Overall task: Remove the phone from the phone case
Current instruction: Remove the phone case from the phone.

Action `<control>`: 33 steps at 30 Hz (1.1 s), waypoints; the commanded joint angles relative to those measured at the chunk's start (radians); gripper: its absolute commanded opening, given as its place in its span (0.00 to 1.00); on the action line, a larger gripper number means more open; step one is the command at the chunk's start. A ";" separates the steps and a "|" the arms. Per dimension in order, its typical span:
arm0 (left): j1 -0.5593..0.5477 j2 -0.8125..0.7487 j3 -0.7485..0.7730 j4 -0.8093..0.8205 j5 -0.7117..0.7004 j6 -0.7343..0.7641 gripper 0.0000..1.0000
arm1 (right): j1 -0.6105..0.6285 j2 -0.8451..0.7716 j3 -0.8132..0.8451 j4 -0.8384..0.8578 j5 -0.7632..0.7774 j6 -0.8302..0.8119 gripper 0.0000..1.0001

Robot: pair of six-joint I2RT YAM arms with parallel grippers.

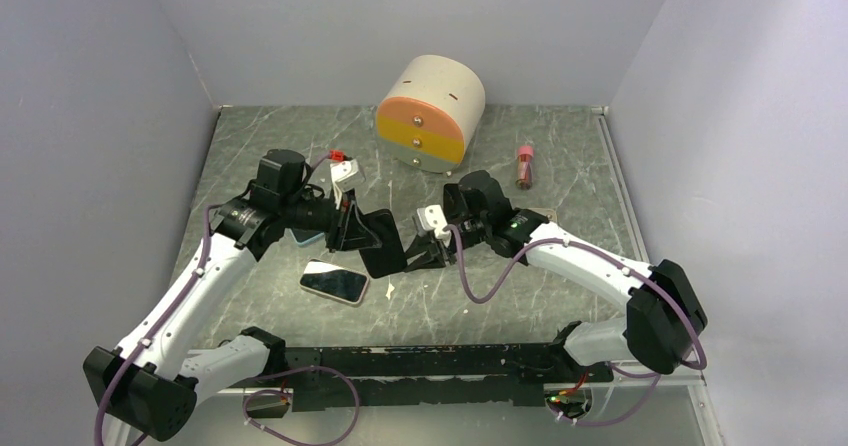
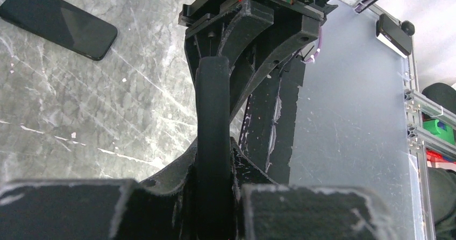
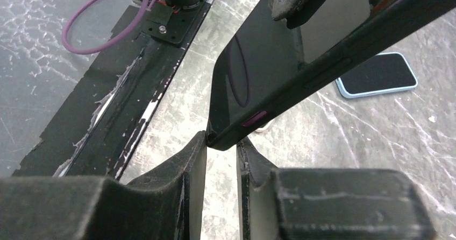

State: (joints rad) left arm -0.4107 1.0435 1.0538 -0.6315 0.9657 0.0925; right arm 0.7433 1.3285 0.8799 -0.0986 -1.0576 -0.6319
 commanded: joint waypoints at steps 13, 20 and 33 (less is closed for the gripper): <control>-0.002 0.030 0.055 0.004 0.174 0.025 0.03 | 0.036 0.043 0.119 -0.198 0.206 -0.337 0.00; -0.002 0.030 0.056 -0.021 0.210 0.049 0.02 | 0.037 0.048 0.143 -0.206 0.298 -0.380 0.00; -0.002 0.034 0.057 -0.039 0.234 0.061 0.03 | 0.043 0.020 0.132 -0.165 0.311 -0.403 0.00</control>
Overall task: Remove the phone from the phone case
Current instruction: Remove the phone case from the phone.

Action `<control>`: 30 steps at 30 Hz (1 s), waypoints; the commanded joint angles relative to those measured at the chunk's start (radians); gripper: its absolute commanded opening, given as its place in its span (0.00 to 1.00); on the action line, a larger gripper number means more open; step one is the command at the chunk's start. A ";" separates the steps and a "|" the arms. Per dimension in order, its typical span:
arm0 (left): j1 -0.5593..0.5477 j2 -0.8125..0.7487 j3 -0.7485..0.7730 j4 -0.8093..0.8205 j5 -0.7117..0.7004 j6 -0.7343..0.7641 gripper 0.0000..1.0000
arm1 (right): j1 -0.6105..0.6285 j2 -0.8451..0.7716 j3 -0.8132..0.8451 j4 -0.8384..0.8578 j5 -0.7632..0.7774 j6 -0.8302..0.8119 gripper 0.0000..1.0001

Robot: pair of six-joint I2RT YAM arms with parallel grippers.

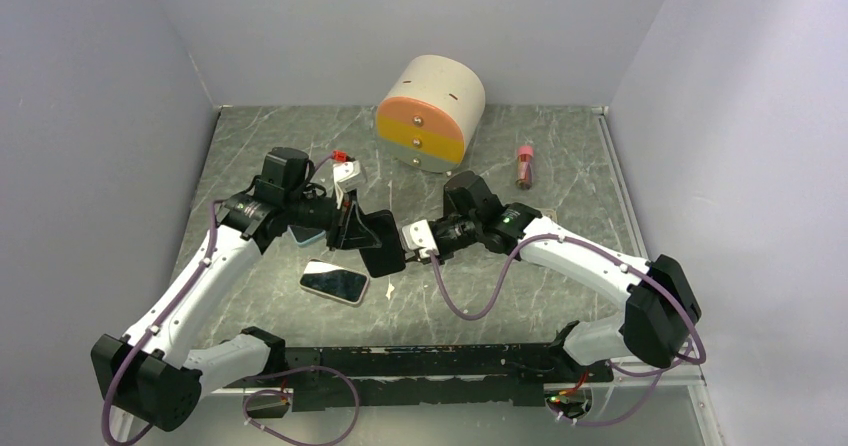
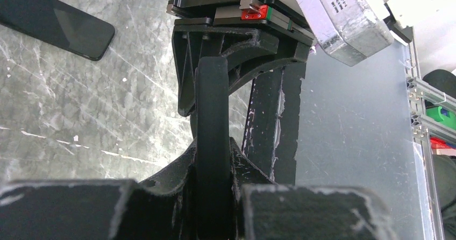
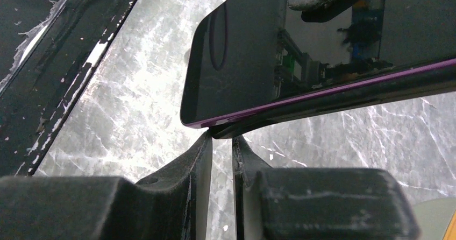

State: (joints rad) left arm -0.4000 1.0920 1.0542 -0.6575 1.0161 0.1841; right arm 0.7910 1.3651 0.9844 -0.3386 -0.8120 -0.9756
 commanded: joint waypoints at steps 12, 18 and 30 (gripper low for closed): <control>-0.013 -0.046 0.032 0.055 0.074 -0.109 0.03 | -0.015 -0.049 -0.077 0.321 -0.017 0.146 0.00; -0.013 -0.104 -0.061 0.282 -0.047 -0.333 0.03 | -0.048 -0.115 -0.220 0.608 0.011 0.405 0.19; -0.013 -0.222 -0.329 0.759 -0.384 -0.708 0.02 | -0.071 -0.241 -0.429 0.908 0.347 0.799 0.57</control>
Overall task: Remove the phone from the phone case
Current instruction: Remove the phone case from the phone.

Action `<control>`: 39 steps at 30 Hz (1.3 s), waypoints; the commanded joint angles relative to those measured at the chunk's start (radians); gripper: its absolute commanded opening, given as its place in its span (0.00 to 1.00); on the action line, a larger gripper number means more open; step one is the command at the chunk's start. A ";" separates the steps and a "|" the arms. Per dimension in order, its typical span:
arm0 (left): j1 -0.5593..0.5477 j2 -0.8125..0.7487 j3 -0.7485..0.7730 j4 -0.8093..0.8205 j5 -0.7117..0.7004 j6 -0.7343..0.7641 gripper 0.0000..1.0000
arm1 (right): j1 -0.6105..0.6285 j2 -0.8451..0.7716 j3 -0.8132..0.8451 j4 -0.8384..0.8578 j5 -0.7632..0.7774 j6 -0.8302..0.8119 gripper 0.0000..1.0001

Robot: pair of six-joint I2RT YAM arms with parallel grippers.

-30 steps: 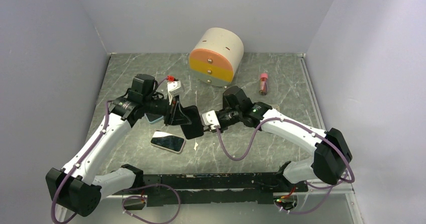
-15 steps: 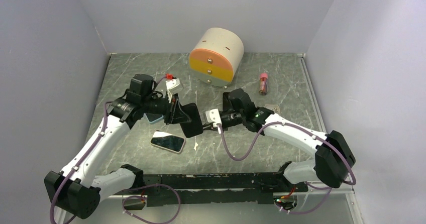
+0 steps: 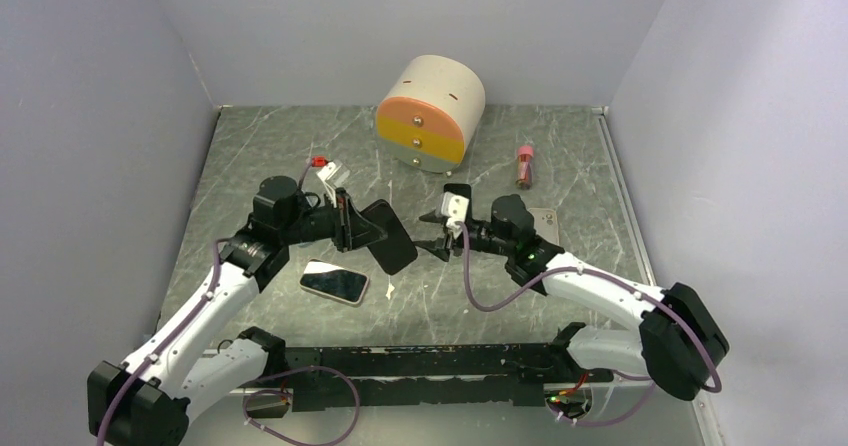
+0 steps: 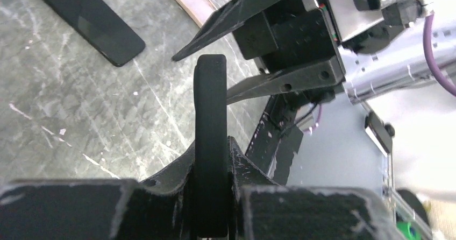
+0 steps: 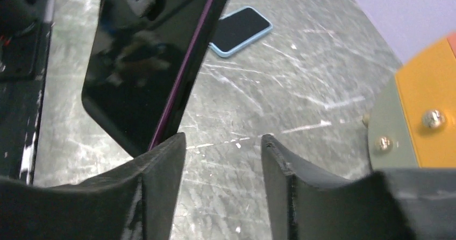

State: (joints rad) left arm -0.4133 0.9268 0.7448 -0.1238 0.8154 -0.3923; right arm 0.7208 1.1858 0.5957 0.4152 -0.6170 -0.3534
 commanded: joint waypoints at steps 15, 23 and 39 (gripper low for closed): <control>0.001 -0.102 -0.300 0.769 -0.391 -0.369 0.03 | -0.019 -0.165 -0.087 0.133 0.346 0.705 0.86; 0.001 -0.074 -0.347 0.952 -0.348 -0.460 0.02 | -0.098 -0.063 -0.126 0.406 0.132 1.011 0.77; 0.001 0.046 -0.325 1.087 -0.273 -0.623 0.02 | -0.130 -0.104 -0.070 0.371 0.056 1.044 0.58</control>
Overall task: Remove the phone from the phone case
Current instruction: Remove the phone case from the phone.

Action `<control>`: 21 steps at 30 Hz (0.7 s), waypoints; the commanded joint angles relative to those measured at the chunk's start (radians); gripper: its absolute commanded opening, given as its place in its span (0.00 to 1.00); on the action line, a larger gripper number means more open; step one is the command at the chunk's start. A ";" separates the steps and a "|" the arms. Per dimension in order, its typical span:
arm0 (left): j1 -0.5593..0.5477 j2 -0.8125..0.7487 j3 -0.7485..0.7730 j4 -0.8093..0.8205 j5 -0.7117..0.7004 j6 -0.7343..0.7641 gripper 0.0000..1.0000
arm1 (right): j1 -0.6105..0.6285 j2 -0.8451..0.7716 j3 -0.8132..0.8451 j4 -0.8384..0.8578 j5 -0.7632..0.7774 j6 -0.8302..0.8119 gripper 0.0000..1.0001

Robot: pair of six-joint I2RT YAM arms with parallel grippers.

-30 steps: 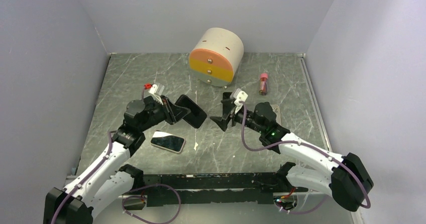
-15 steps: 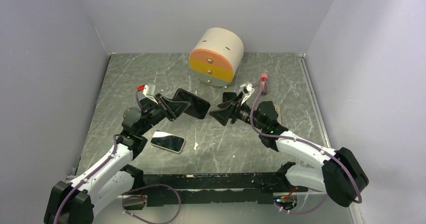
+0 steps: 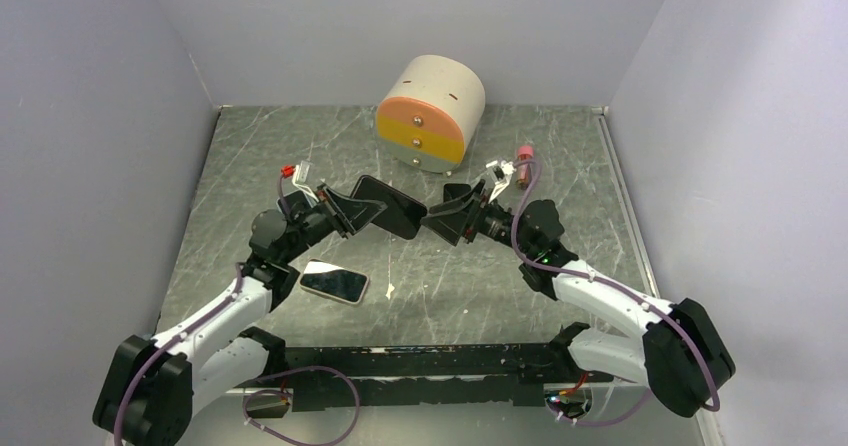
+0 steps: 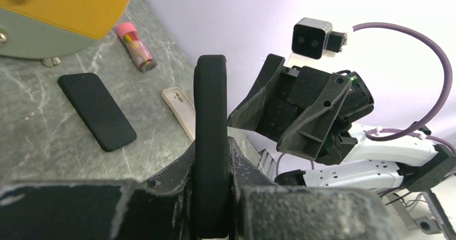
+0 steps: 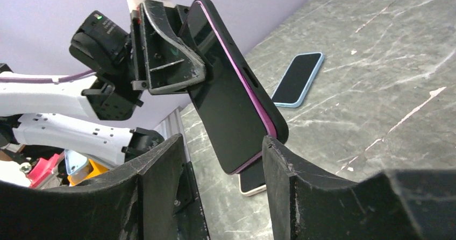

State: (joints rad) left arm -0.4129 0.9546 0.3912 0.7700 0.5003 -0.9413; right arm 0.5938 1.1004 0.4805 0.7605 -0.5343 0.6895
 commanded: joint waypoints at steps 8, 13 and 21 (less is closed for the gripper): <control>0.001 0.048 0.030 0.257 0.068 -0.108 0.03 | -0.008 -0.044 0.051 -0.019 0.021 -0.035 0.56; 0.000 0.022 0.037 0.198 0.065 -0.084 0.03 | -0.010 -0.081 0.047 -0.085 0.087 -0.078 0.56; 0.000 0.019 0.042 0.198 0.074 -0.085 0.02 | -0.014 -0.089 0.062 -0.098 0.048 -0.099 0.56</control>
State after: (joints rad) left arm -0.4118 0.9924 0.3912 0.8707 0.5564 -1.0119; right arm 0.5827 1.0168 0.4946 0.6430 -0.4557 0.6090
